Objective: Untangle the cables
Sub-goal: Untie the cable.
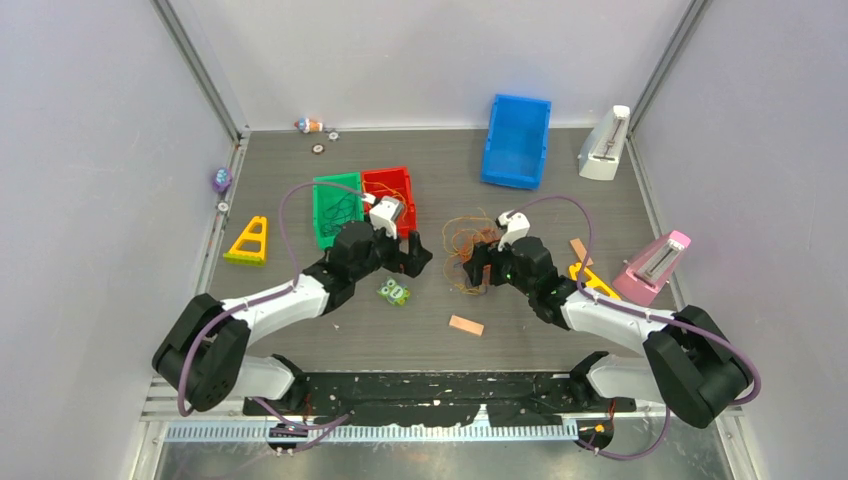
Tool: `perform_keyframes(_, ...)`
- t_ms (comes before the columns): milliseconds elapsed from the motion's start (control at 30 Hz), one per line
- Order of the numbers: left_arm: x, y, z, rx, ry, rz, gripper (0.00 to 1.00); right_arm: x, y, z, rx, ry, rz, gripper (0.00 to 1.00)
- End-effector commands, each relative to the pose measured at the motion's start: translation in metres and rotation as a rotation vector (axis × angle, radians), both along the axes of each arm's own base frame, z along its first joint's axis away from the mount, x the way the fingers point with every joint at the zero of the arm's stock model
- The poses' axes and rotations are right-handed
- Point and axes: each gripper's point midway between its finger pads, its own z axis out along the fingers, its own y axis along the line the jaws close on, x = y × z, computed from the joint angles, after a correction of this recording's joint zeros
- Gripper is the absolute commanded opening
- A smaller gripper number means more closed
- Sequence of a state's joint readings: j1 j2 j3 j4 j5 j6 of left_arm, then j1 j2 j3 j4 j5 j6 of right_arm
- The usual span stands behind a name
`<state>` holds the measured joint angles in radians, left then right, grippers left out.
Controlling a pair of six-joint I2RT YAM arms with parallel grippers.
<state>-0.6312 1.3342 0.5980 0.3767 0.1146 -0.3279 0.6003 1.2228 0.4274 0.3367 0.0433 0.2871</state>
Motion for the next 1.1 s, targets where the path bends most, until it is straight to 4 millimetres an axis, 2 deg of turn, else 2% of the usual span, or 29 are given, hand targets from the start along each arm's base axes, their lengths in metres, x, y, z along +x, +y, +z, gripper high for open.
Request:
perform_keyframes(0,0.006,-0.015,0.033,-0.043,-0.125,-0.044,0.93,0.016,-0.004,0.026,0.012,-0.096,-0.050,0.82)
perform_keyframes(167,0.000,-0.034,0.026,0.009,-0.146,-0.097,0.92,0.023,-0.006,0.022,-0.021,-0.067,-0.081,0.80)
perform_keyframes(267,-0.003,-0.048,0.020,0.054,-0.139,-0.142,0.89,0.023,-0.004,0.008,-0.056,-0.013,-0.071,0.74)
perform_keyframes(300,-0.002,-0.052,0.018,0.063,-0.129,-0.147,0.88,0.027,-0.002,0.011,-0.058,-0.012,-0.074,0.72)
perform_keyframes(333,-0.001,-0.054,0.014,0.073,-0.112,-0.150,0.88,0.026,-0.004,0.002,-0.082,0.017,-0.078,0.70)
perform_keyframes(367,0.000,-0.056,0.011,0.082,-0.092,-0.155,0.87,0.029,-0.004,0.003,-0.089,0.018,-0.090,0.69)
perform_keyframes(467,0.005,-0.062,-0.007,0.134,-0.015,-0.162,0.86,0.034,-0.021,-0.007,-0.152,0.053,-0.187,0.69)
perform_keyframes(600,0.009,-0.068,-0.023,0.168,0.070,-0.163,0.85,0.040,-0.045,-0.007,-0.203,0.055,-0.331,0.75)
perform_keyframes(733,0.006,-0.079,-0.034,0.183,0.138,-0.213,0.84,0.041,-0.052,-0.006,-0.193,0.054,-0.368,0.73)
perform_keyframes(867,0.006,-0.081,-0.045,0.229,0.188,-0.233,0.74,0.043,-0.054,-0.006,-0.193,0.055,-0.382,0.64)
perform_keyframes(967,0.007,-0.081,-0.045,0.240,0.193,-0.236,0.68,0.045,-0.055,-0.009,-0.192,0.069,-0.384,0.58)
perform_keyframes(1067,0.006,-0.084,-0.047,0.231,0.197,-0.250,0.66,0.048,-0.050,-0.011,-0.193,0.074,-0.357,0.60)
